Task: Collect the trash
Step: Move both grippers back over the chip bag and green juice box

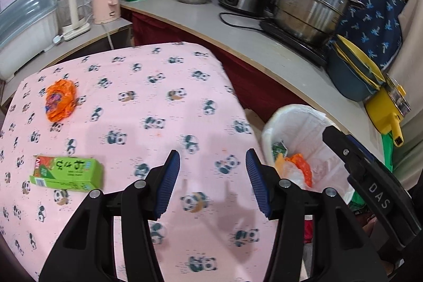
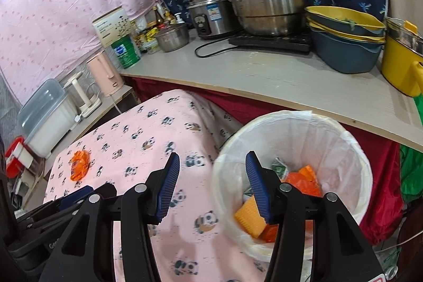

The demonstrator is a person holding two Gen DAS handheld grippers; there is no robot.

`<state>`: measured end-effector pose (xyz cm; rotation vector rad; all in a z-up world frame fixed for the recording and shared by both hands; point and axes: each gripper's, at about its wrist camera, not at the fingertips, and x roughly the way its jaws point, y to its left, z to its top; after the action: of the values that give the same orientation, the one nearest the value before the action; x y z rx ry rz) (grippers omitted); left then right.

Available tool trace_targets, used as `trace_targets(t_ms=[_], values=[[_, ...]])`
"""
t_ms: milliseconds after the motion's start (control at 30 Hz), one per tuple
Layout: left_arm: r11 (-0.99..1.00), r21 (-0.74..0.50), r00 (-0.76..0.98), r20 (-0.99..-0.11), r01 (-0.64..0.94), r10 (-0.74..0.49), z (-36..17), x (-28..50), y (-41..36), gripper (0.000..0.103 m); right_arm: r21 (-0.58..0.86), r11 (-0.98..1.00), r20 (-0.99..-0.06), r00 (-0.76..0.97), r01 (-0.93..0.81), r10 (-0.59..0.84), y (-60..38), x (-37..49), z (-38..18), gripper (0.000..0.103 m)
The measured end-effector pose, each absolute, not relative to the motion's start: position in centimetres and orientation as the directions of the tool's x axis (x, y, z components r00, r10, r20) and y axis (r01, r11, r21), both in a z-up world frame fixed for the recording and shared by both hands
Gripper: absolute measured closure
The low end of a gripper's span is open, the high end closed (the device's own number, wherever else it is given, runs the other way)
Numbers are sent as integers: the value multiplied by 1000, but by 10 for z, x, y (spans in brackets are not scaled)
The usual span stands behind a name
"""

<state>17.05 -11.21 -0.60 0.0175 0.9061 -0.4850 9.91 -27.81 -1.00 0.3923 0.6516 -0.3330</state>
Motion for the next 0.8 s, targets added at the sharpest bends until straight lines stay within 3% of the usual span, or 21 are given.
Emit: trace_targets(t_ms=[500, 800], values=[[963, -123, 588, -771, 240, -245, -20, 201, 6, 53, 236, 940, -695, 719, 246, -14, -167, 155, -36, 51], [996, -86, 576, -812, 36, -91, -50, 199, 108, 53, 231, 970, -743, 659, 82, 121, -86, 204, -62, 51]])
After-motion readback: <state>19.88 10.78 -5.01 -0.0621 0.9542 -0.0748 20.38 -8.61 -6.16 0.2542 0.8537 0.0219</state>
